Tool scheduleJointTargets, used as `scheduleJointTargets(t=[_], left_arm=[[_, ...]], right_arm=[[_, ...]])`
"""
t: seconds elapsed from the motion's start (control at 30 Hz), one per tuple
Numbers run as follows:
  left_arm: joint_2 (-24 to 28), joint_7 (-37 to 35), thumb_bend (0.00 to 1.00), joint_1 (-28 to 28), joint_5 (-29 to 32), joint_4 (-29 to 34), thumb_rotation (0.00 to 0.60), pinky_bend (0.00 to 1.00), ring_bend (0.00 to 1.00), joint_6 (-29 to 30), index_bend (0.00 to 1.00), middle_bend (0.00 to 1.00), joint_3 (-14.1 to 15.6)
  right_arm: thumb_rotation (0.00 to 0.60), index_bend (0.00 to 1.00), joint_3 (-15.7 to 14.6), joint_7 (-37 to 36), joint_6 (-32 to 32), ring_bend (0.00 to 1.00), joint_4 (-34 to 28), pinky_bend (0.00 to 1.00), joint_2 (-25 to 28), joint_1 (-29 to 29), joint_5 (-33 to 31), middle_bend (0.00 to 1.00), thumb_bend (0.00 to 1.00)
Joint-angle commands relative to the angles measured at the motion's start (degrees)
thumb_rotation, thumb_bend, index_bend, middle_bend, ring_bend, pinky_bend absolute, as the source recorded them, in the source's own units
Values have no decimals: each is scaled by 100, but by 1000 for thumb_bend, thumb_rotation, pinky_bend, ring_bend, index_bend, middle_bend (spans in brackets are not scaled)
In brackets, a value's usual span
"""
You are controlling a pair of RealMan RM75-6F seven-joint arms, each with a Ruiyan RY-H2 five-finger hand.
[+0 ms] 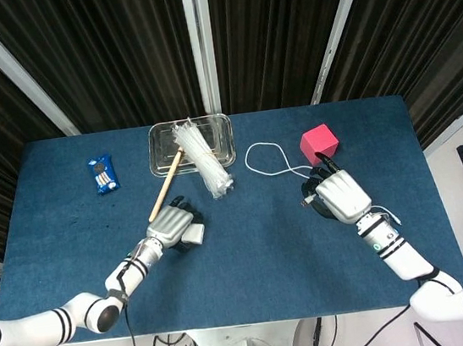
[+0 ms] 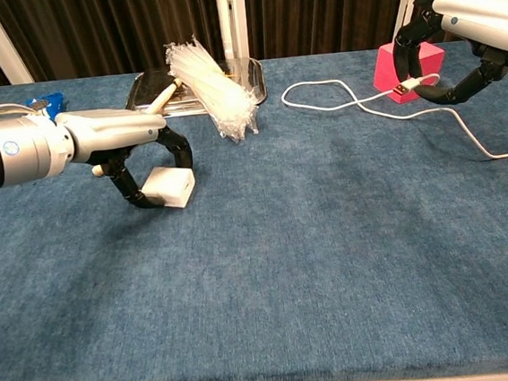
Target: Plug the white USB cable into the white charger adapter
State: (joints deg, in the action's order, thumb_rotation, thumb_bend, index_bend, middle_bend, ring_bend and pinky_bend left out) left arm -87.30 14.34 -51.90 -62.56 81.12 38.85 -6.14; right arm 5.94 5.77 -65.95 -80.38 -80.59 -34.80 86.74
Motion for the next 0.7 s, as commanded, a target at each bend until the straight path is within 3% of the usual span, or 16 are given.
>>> scheduleJointTargets(t=[0.03, 0.3, 0.53, 0.7], left_arm=[[-31, -12, 239, -10, 56, -29, 600, 42, 196, 17, 376, 345, -13], [16, 188, 230, 117, 424, 143, 600, 77, 319, 378, 451, 473, -3], [250, 491, 211, 301, 838, 753, 595, 101, 355, 897, 463, 496, -22], [505, 707, 208, 447, 1077, 1281, 484, 118, 369, 1330, 463, 497, -48]], right_arm=[[600, 610, -7, 15, 3, 270, -11, 59, -1, 5, 3, 495, 422], [600, 617, 16, 148, 51, 270, -123, 62, -37, -25, -20, 497, 422], [600, 628, 96, 443, 236, 279, -356, 65, -196, -176, -102, 501, 422], [600, 636, 283, 1024, 464, 287, -753, 66, -385, -306, -535, 504, 422]])
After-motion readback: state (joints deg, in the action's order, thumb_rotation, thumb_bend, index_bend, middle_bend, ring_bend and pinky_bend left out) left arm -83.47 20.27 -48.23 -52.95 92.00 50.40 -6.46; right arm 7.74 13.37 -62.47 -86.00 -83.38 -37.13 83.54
